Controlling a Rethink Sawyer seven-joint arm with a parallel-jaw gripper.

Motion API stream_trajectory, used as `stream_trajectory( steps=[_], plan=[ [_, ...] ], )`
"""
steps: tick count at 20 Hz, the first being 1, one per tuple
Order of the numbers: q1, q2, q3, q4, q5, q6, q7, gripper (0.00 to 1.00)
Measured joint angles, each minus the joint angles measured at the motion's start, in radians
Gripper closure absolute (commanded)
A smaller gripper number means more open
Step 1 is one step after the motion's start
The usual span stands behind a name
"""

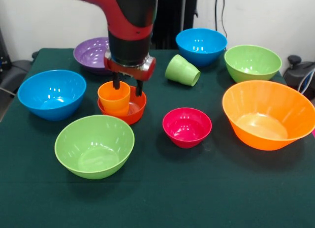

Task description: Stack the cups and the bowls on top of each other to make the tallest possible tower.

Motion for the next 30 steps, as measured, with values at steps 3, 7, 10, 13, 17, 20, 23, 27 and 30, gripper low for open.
stream_trajectory(
  steps=[3,7,10,13,17,20,23,27,30],
  plan=[
    [0.011,-0.064,0.000,-0.002,0.000,0.043,0.000,0.00],
    [0.029,-0.160,-0.005,-0.017,0.000,0.137,0.000,0.00],
    [0.039,-0.211,-0.011,-0.034,-0.001,0.198,0.000,0.00],
    [0.043,-0.260,-0.014,-0.048,-0.001,0.239,0.000,0.00],
    [0.035,-0.296,-0.003,-0.043,0.003,0.218,0.000,0.00],
    [0.021,-0.303,0.024,-0.024,0.018,0.149,0.000,0.00],
    [0.009,-0.301,0.055,0.010,0.029,0.057,0.000,0.00],
    [-0.005,-0.289,0.093,0.056,0.031,-0.049,0.000,0.00],
    [-0.008,-0.277,0.113,0.081,0.031,-0.097,0.000,0.00]
  ],
)
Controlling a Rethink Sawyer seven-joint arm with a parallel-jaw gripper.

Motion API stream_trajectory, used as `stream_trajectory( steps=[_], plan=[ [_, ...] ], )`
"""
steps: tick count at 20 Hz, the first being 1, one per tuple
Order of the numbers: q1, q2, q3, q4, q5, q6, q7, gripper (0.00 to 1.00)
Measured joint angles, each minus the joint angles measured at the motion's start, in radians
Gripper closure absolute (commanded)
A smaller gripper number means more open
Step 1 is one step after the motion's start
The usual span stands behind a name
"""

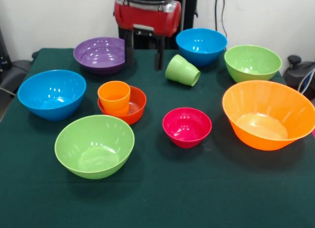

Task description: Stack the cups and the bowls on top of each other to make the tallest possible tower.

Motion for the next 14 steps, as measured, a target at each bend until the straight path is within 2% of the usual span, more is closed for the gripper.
stream_trajectory(
  steps=[5,14],
  plan=[
    [0.000,0.020,0.027,0.030,0.000,-0.037,0.000,0.00],
    [-0.004,0.037,0.061,0.080,-0.001,-0.046,0.000,0.00]
  ],
)
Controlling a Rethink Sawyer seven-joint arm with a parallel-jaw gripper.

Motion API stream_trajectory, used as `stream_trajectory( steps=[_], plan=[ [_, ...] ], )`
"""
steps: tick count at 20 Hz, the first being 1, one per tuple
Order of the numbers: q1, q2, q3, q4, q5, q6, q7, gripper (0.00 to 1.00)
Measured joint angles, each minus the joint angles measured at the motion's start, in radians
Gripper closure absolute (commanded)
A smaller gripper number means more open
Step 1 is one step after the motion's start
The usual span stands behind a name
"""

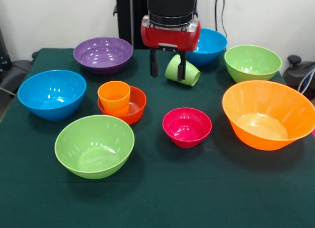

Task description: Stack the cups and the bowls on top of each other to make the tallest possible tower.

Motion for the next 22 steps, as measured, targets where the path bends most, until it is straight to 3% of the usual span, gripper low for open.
stream_trajectory(
  steps=[10,22],
  plan=[
    [-0.012,0.008,0.006,0.019,0.000,-0.048,0.000,0.00],
    [-0.018,0.094,0.011,0.019,0.000,-0.140,0.000,0.00]
  ],
)
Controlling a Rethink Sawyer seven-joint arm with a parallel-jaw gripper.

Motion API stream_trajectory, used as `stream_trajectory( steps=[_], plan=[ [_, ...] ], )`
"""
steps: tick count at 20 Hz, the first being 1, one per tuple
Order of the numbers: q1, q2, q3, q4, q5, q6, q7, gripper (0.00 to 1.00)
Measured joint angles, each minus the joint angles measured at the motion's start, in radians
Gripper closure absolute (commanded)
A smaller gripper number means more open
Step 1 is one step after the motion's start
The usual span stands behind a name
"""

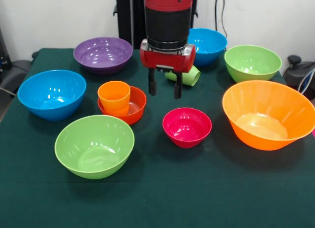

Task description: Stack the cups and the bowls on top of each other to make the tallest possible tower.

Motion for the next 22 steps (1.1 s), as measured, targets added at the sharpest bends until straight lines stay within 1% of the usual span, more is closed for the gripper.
stream_trajectory(
  steps=[11,19,22],
  plan=[
    [0.007,0.052,0.005,0.000,0.000,-0.005,0.000,0.00],
    [0.011,0.044,0.006,0.000,0.002,-0.005,0.000,0.00],
    [0.016,0.033,0.004,0.000,0.023,-0.005,0.005,0.00]
  ],
)
